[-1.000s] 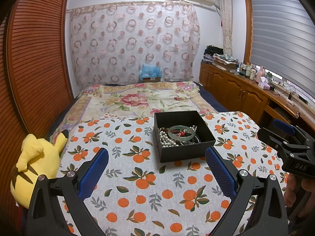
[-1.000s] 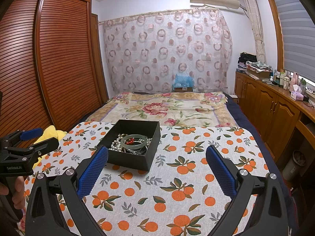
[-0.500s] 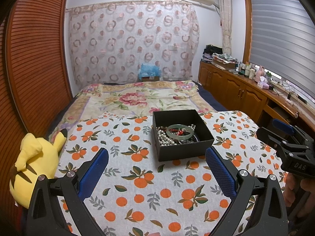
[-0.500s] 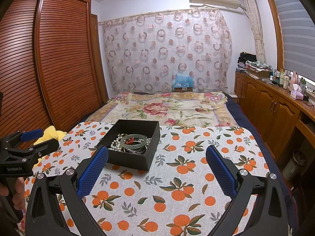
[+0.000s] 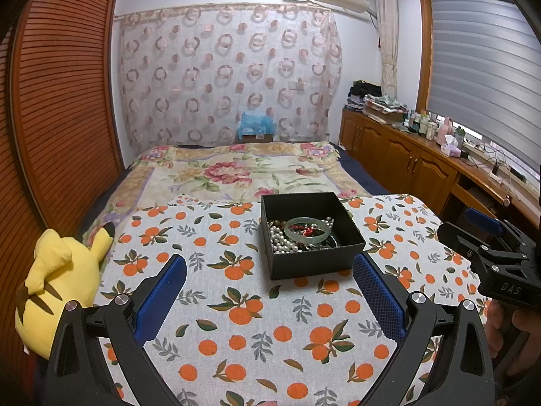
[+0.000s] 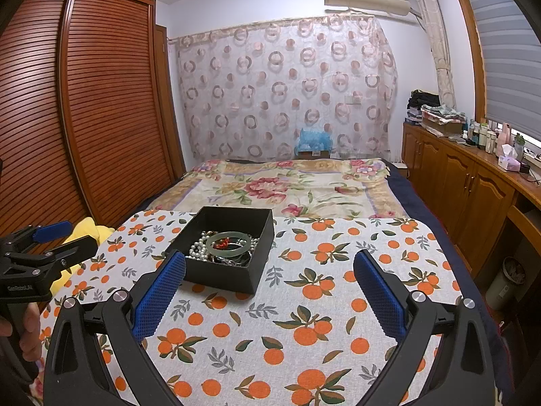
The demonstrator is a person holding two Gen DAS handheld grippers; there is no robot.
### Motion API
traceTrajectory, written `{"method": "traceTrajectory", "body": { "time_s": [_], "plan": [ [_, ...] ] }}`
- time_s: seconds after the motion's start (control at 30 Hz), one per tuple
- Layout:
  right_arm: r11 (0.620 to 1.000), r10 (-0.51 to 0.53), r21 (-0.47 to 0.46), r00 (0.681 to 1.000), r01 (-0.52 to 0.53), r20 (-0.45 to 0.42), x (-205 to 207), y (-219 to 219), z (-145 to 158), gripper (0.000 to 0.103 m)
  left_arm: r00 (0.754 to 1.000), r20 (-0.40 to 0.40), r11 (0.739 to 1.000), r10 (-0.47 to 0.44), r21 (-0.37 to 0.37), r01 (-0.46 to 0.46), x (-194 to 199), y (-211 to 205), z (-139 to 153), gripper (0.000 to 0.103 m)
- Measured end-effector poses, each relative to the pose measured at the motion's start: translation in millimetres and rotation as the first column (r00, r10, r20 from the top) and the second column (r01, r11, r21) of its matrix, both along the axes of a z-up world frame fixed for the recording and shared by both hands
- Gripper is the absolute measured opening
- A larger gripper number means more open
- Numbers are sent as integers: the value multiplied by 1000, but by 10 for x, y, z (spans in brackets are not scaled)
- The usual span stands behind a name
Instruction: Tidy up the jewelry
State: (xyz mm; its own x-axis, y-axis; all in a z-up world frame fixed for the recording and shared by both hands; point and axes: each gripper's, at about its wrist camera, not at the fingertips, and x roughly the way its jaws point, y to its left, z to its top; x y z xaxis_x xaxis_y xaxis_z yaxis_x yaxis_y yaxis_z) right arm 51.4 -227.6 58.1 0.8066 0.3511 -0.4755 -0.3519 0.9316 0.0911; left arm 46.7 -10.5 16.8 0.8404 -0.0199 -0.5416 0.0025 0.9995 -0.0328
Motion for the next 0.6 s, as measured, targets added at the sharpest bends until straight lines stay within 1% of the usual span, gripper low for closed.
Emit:
{"method": "traceTrajectory", "body": {
  "time_s": [0.6],
  "plan": [
    [1000,-2,2,1000,2,3,4,-10,0,100,1000,3,1000,0,-1,0,-13,-8,-2,95]
  ]
}}
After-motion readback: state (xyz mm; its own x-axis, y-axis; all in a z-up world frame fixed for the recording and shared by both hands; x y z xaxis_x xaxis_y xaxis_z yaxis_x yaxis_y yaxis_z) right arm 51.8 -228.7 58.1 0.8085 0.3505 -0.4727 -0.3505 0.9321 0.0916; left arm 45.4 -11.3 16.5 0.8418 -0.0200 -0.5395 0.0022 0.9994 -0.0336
